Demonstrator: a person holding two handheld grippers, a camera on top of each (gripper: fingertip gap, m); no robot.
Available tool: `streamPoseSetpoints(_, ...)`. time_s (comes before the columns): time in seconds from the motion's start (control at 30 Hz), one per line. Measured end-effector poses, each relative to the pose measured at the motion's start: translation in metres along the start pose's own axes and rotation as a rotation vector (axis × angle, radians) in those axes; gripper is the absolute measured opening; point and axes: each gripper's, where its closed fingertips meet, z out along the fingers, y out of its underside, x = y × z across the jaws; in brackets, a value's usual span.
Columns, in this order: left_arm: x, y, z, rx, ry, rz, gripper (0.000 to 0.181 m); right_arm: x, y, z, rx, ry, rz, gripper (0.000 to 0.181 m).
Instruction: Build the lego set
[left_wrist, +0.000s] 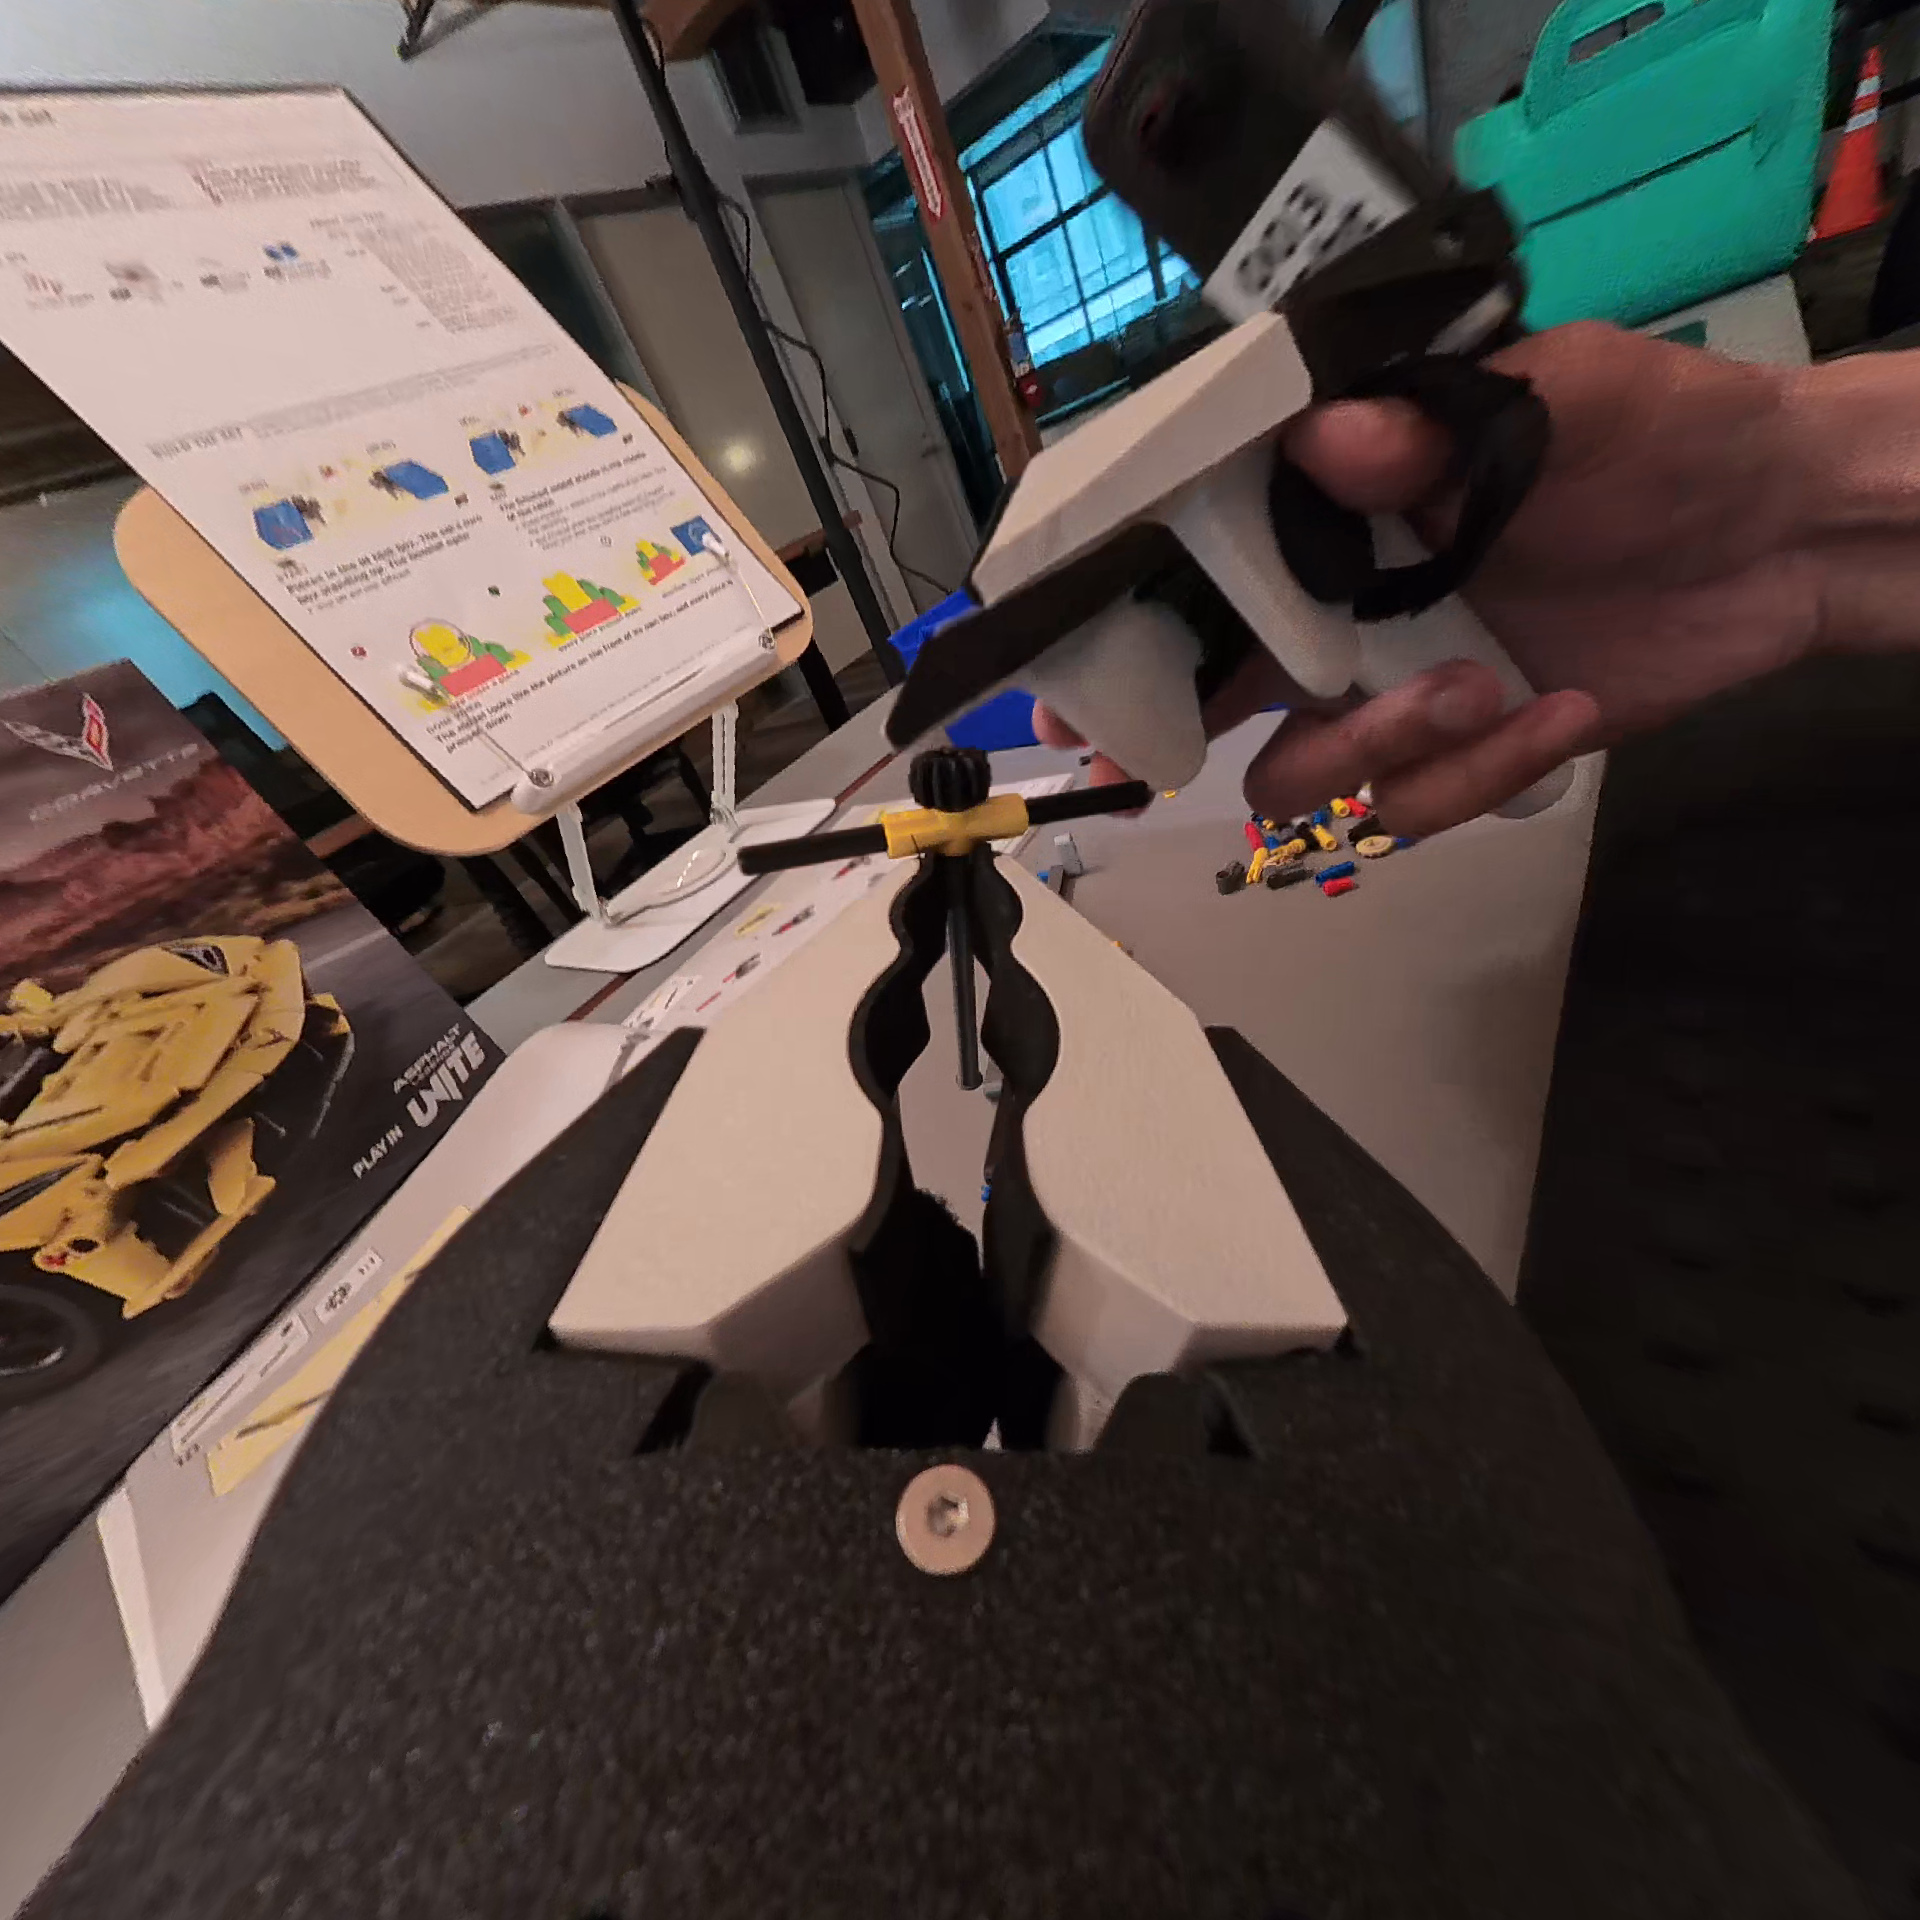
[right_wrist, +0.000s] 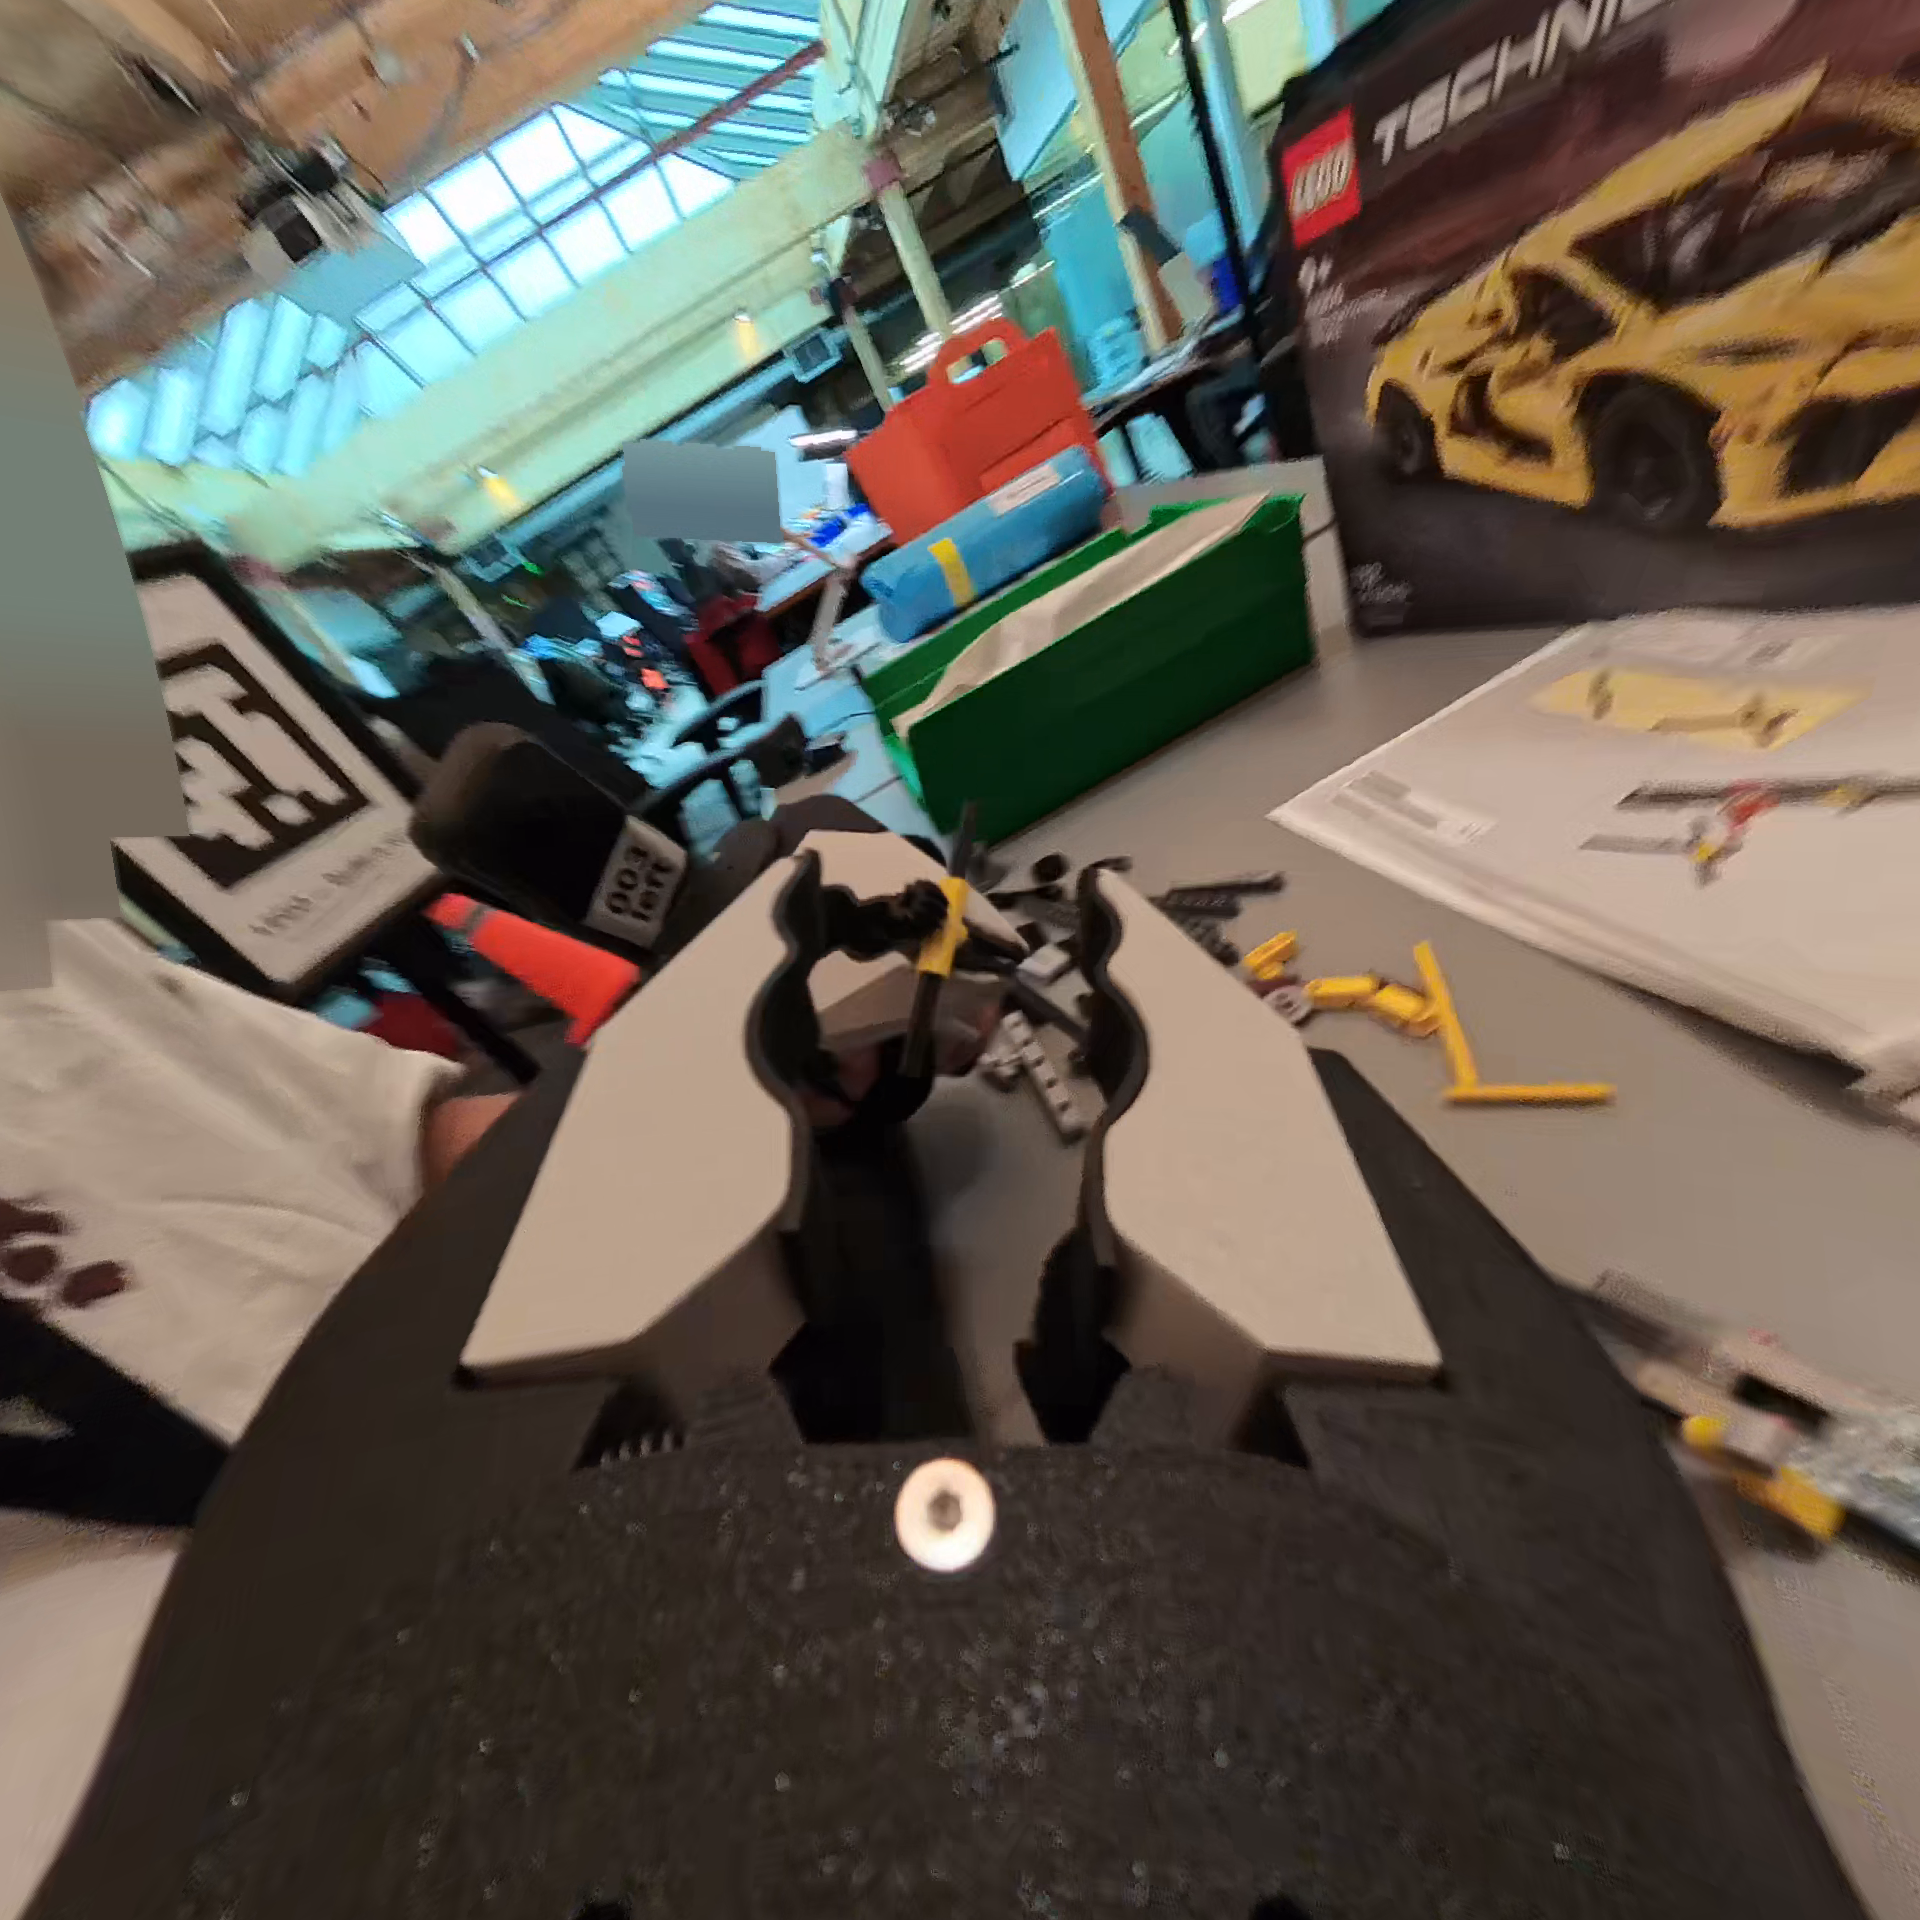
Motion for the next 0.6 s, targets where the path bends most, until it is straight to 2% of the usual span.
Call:
streamPoseSetpoints(0.07, 0.005, -0.006, -0.001, 0.037, 0.016, 0.039, 0.002, 0.002, 0.013, -0.001, -0.058, -0.117, 0.21, 0.072)
streamPoseSetpoints(0.13, 0.013, -0.01, -0.001, 0.072, 0.041, 0.088, 0.001, -0.003, 0.026, -0.001, -0.115, -0.244, 0.356, 0.084)
streamPoseSetpoints(0.23, 0.029, -0.02, -0.004, 0.133, 0.09, 0.156, 0.001, -0.001, 0.044, -0.004, -0.183, -0.276, 0.353, 0.098)
streamPoseSetpoints(0.33, 0.039, -0.023, -0.006, 0.147, 0.108, 0.217, 0.002, -0.014, 0.05, -0.008, -0.212, -0.378, 0.412, 0.11)
streamPoseSetpoints(0.43, 0.044, -0.023, -0.004, 0.142, 0.11, 0.263, 0.002, -0.022, 0.064, -0.006, -0.282, -0.392, 0.41, 0.111)
streamPoseSetpoints(0.6, 0.05, -0.02, -0.002, 0.126, 0.134, 0.271, 0.001, -0.024, 0.059, -0.009, -0.237, -0.439, 0.423, 0.086)
